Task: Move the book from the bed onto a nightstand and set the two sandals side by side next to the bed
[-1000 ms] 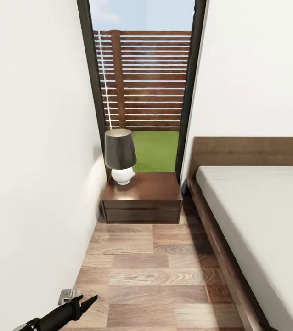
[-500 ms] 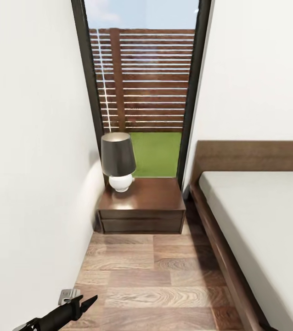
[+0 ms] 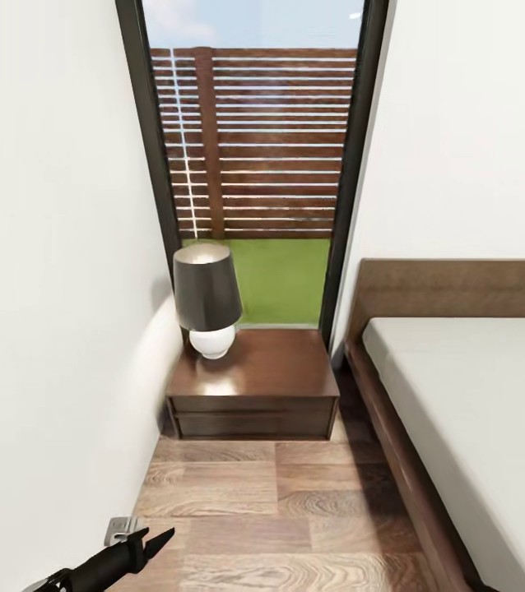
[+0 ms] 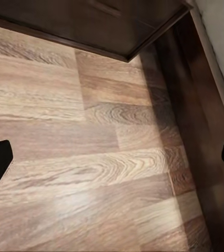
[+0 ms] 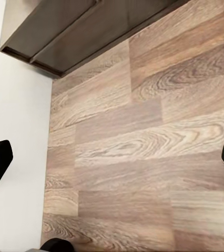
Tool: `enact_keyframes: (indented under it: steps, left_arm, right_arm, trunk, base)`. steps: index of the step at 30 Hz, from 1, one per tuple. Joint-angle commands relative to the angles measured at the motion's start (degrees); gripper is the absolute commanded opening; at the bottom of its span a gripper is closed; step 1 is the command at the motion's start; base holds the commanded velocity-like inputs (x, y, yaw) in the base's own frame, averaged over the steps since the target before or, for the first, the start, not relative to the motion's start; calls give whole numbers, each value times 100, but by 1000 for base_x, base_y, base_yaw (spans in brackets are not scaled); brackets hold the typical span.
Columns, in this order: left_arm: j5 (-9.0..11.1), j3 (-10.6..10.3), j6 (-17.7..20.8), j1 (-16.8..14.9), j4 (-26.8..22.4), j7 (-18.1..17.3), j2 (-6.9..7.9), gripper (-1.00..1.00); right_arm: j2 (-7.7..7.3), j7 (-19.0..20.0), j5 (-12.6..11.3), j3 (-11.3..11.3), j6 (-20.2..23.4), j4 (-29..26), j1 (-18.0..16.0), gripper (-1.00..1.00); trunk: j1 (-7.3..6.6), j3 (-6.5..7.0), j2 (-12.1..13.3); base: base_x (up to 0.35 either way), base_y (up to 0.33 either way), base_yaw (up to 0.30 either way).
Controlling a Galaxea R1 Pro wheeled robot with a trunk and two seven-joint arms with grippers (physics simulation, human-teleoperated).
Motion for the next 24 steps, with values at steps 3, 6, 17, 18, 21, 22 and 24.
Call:
enact_keyframes:
  steps: [3, 6, 17, 18, 21, 22, 24]
  left_arm:
    - [17, 10, 13, -4, 6, -25, 0, 100]
    - [17, 10, 13, -4, 5, -25, 0, 100]
    - [17, 10, 13, -4, 6, -25, 0, 100]
    - [17, 10, 14, -4, 6, -25, 0, 100]
    - [17, 10, 12, -4, 5, -25, 0, 100]
    - [17, 10, 9, -4, 5, -25, 0, 100]
    - [17, 10, 9, -4, 5, -25, 0, 100]
  right_arm:
    - [-1, 14, 43, -45, -17, 4, -4, 100]
    - [-1, 14, 43, -45, -16, 4, -4, 100]
    - [-1, 15, 43, -45, -18, 4, -4, 100]
    - [-1, 15, 43, -45, -18, 4, -4, 100]
    - [-1, 19, 43, -45, -18, 4, -4, 100]
    - [-1, 17, 43, -45, -18, 4, -4, 100]
    - [-1, 17, 43, -45, -17, 4, -4, 100]
  trunk:
    - [3, -5, -2]
    - [3, -5, -2]
    - [3, -10, -2]
    - [3, -12, -2]
    - [3, -19, -2]
    - [3, -23, -2]
    - [3, -31, -2]
  base:
    - [326, 0, 0]
    - [326, 0, 0]
    - [326, 0, -31]
    - [326, 0, -99]
    - [308, 0, -123]
    - [178, 0, -162]
    - [103, 0, -193]
